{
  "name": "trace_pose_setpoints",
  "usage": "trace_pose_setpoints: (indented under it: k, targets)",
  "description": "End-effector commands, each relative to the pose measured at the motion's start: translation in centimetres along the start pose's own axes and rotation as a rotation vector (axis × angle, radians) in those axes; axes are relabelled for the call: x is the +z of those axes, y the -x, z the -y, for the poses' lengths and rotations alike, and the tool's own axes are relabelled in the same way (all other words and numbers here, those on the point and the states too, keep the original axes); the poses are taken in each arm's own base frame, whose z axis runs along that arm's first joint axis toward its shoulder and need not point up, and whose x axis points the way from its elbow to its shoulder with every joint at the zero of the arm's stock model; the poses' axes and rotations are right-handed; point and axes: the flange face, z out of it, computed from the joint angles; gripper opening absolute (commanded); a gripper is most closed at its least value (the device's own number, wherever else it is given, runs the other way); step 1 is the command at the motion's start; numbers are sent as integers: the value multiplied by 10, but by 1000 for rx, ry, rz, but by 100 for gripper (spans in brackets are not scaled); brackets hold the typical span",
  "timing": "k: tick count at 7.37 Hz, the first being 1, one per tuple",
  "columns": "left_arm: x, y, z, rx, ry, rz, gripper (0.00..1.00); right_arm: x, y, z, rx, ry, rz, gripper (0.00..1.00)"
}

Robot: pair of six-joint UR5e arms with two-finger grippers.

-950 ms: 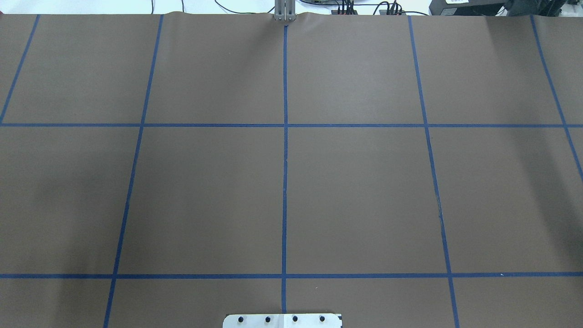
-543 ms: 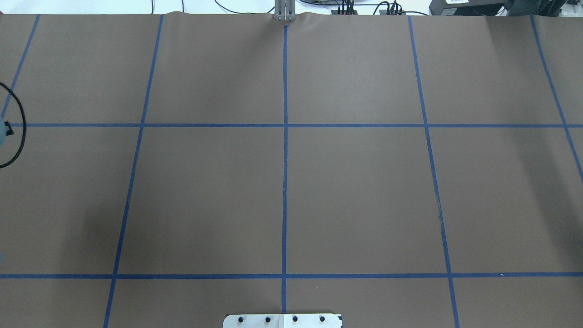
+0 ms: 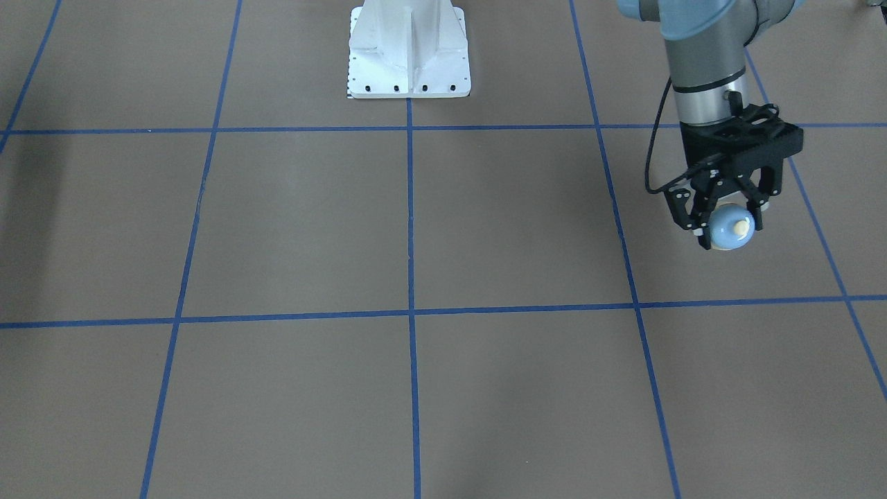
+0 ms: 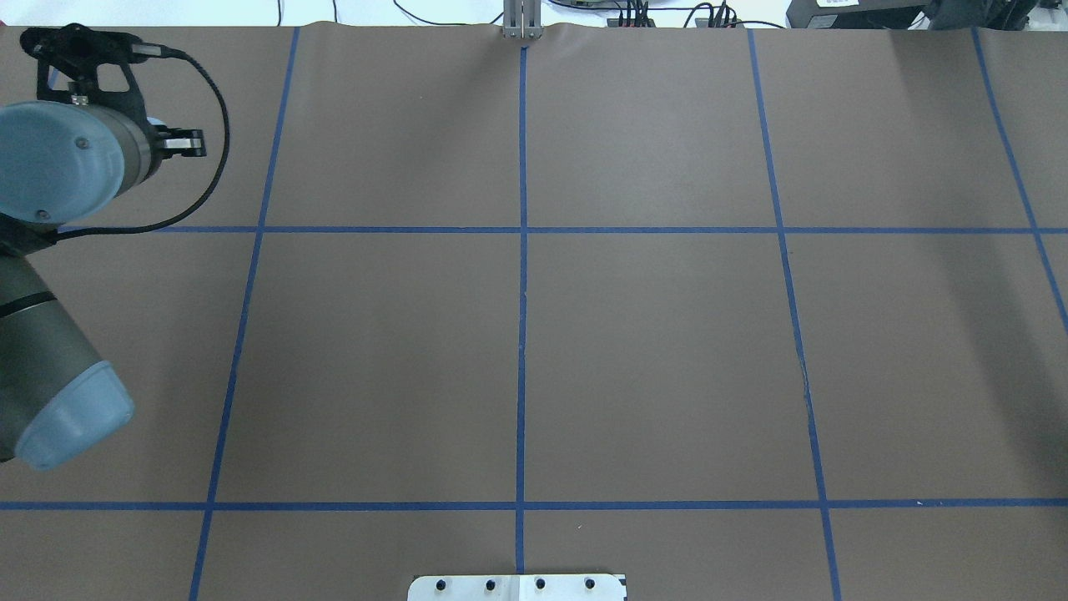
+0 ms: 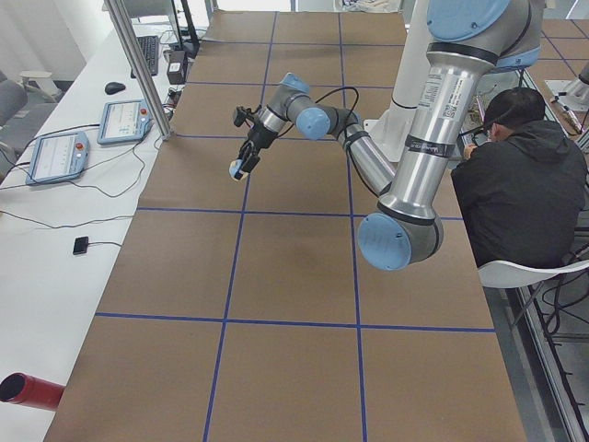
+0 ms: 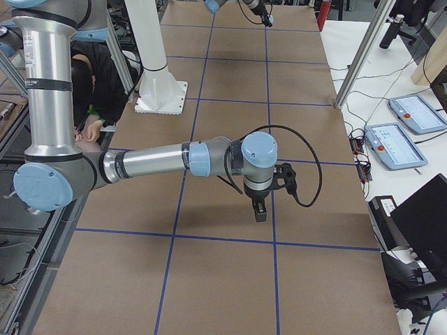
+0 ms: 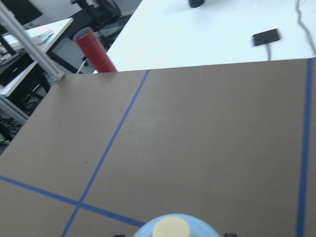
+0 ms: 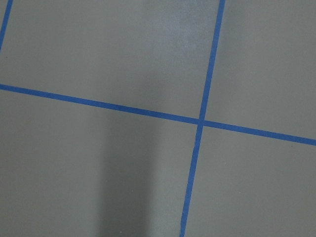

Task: Place and press bell with both arms
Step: 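Move the held bell over the central grid crossing with the left gripper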

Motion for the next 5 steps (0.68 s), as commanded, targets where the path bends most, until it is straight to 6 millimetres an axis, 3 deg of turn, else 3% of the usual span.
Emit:
trace_pose_setpoints:
  k: [1, 2, 3, 4, 5]
  targets:
    - [2, -84, -4, 17, -65, -221, 0, 2, 0, 0, 3, 6, -1, 100]
    - [8, -106, -17, 13, -85, -305, 0, 2, 2, 1, 4, 5, -1, 100]
    - [4, -143, -34, 18, -102, -390, 0, -1, 7, 2, -9, -1, -1, 100]
    - [0, -183, -47, 12, -157, -410, 0, -3, 10, 5, -16, -4, -1, 100]
    - [1, -237, -62, -2, -204, -434, 0, -2, 9, 4, -15, -4, -1, 100]
